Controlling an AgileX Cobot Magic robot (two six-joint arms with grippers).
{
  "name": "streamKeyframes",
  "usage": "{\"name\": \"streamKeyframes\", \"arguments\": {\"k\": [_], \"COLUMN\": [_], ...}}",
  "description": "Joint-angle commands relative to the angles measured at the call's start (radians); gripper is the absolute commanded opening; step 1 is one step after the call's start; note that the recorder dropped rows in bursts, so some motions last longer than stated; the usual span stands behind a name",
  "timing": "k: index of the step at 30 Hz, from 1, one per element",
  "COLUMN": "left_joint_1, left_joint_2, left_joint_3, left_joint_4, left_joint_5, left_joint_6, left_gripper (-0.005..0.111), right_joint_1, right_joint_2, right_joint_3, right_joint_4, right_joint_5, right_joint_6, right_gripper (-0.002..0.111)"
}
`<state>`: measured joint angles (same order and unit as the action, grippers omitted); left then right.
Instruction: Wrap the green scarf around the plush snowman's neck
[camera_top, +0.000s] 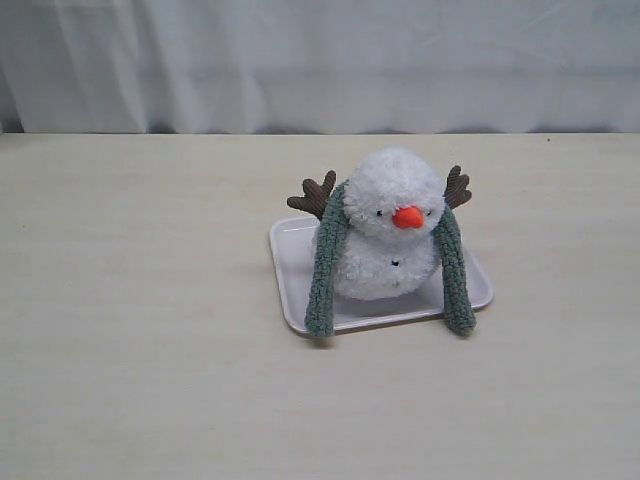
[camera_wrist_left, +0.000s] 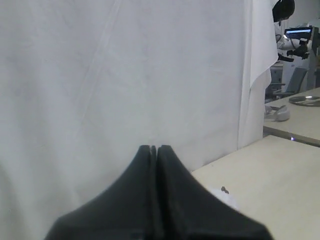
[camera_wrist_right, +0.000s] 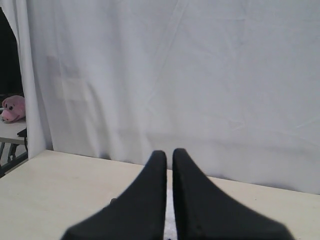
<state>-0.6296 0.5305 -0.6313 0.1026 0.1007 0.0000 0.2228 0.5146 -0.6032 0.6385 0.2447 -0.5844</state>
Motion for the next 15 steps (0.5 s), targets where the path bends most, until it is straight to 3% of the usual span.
{"name": "streamKeyframes", "arguments": {"k": [1, 5, 15], "left_joint_1": [0.001, 0.047, 0.234], "left_joint_2": [-0.045, -0.082, -0.186], "left_joint_3": [0.002, 0.002, 0.002], "left_joint_4": [-0.012, -0.026, -0.144], "left_joint_5": [0.046, 0.077, 0.155], "left_joint_6": [0.038, 0.040, 0.026], "left_gripper": [0.000, 0.000, 0.000], "right_joint_1": [0.001, 0.001, 0.001], "right_joint_2": [-0.005, -0.005, -0.005], "right_joint_3": [0.004, 0.004, 0.004], "right_joint_4": [0.001, 0.001, 0.001], "right_joint_5": [-0.009, -0.009, -0.009], "right_joint_6": [-0.005, -0.005, -0.005], "right_gripper": [0.004, 0.004, 0.004]}}
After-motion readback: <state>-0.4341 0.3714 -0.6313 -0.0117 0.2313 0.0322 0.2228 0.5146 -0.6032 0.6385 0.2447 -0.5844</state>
